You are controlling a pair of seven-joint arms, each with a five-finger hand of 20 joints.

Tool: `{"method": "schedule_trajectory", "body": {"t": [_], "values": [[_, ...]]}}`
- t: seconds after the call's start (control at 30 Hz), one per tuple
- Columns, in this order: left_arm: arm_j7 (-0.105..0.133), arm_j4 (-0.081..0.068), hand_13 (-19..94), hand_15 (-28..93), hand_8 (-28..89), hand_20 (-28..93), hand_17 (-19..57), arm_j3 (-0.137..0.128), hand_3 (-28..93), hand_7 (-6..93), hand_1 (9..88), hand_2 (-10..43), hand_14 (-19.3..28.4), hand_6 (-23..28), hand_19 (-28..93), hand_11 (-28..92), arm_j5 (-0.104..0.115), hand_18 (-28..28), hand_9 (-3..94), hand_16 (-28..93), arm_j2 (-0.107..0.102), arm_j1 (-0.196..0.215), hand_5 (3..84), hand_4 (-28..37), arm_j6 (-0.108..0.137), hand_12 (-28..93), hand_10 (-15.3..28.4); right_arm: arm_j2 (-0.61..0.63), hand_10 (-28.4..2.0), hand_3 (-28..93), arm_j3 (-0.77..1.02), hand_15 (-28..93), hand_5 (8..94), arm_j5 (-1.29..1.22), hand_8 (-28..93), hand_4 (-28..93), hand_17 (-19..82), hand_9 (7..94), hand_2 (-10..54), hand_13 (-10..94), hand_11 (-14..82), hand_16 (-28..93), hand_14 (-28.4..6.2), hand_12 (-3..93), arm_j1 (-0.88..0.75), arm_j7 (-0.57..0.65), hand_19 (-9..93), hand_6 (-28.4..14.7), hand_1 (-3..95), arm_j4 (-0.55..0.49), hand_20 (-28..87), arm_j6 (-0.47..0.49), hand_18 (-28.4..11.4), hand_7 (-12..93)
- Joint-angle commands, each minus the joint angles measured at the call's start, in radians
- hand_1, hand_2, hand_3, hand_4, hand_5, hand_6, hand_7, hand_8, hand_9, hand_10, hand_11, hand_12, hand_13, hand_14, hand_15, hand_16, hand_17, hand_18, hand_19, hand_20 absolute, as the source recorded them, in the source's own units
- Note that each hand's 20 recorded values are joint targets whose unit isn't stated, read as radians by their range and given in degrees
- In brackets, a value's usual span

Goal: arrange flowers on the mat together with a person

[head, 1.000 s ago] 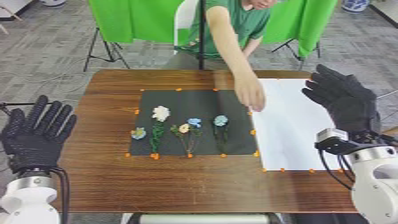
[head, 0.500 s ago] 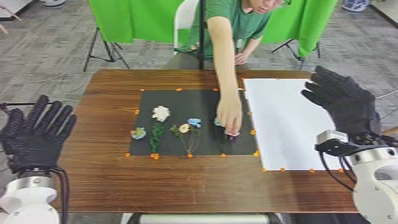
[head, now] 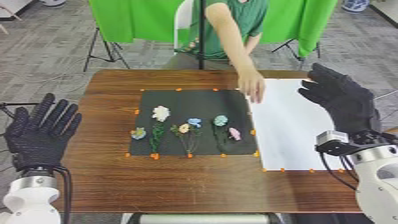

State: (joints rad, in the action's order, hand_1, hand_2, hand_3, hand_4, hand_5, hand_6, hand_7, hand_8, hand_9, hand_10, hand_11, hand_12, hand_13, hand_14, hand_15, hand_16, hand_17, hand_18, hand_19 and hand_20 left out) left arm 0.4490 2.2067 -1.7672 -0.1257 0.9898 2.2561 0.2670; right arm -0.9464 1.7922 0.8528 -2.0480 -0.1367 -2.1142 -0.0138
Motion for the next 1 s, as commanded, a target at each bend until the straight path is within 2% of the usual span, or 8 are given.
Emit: {"method": "schedule_trajectory", "body": {"t": [0.03,0.13,0.23,0.47,0.83,0.97,1.0], "values": [[0.007,-0.003,28,30,-10,14,-5.9,-0.016,75,13.2,19.5,14.3,15.7,7.7,37,17,0.001,15.7,36.8,-6,-0.011,0.015,40.0,-28.3,-0.005,9,15.3,0.005,-14.3,72,-0.019,5,41.5,0.005,-8,-22,8,33.5,9.5,28,2.5,31,-15.2,17.1,0.037,0.012,35,-2.2,15.8,-0.002,15,0.031,-17.2,10],[0.005,0.002,28,30,-10,14,-5.9,-0.023,75,13.2,19.5,14.3,15.6,7.7,37,17,0.005,15.7,36.9,-6,-0.023,0.021,40.1,-28.3,0.004,9,15.3,0.006,-14.3,72,-0.044,5,41.4,0.015,-8,-22,8,33.4,9.4,28,2.4,31,-15.2,17.0,0.078,0.007,35,-2.2,15.8,0.005,15,0.041,-17.3,10],[0.005,0.006,28,30,-10,14,-5.9,-0.021,75,13.2,19.5,14.3,15.5,7.7,37,17,0.011,15.7,37.0,-6,-0.009,0.029,40.2,-28.3,0.017,9,15.4,-0.005,-14.3,72,-0.066,5,41.3,0.015,-8,-22,8,33.3,9.3,28,2.4,31,-15.3,17.0,0.096,0.003,35,-2.2,15.8,0.006,15,0.048,-17.3,10],[0.017,0.008,28,30,-10,14,-5.9,-0.036,75,13.2,19.7,14.5,15.4,7.7,37,17,0.012,15.7,37.1,-7,-0.01,0.035,40.3,-28.3,0.02,9,15.5,-0.004,-14.2,72,-0.092,5,41.2,0.007,-8,-22,8,33.3,9.2,28,2.4,31,-15.2,17.0,0.12,0.016,35,-2.2,15.9,0.014,15,0.075,-17.4,10],[0.014,0.0,28,30,-10,14,-5.9,-0.018,75,13.1,19.2,15.0,15.3,7.8,37,17,0.013,15.8,37.2,-7,-0.007,0.006,40.4,-28.3,0.027,9,15.4,0.005,-14.2,72,-0.078,5,41.4,0.009,-8,-21,9,33.7,9.2,29,2.5,31,-15.3,16.8,0.118,0.014,35,-2.1,16.0,0.008,15,0.081,-17.4,10],[0.023,-0.004,28,30,-10,14,-5.9,-0.005,75,13.0,19.2,15.1,15.3,7.8,37,17,0.017,15.8,37.2,-7,-0.004,-0.005,40.4,-28.3,0.03,9,15.5,0.008,-14.2,71,-0.072,5,40.8,0.007,-8,-21,9,33.7,9.1,29,2.5,31,-15.3,16.8,0.113,0.013,35,-2.2,16.1,0.006,15,0.08,-17.3,10],[0.019,-0.007,28,30,-10,14,-5.9,0.0,75,13.0,19.3,15.1,15.3,7.8,37,17,0.017,15.8,37.2,-7,-0.003,-0.01,40.4,-28.3,0.029,9,15.4,0.008,-14.2,72,-0.072,5,40.7,0.005,-8,-21,9,33.7,9.1,29,2.5,31,-15.3,16.8,0.112,0.015,35,-2.2,16.2,0.006,15,0.075,-17.3,10]]}}
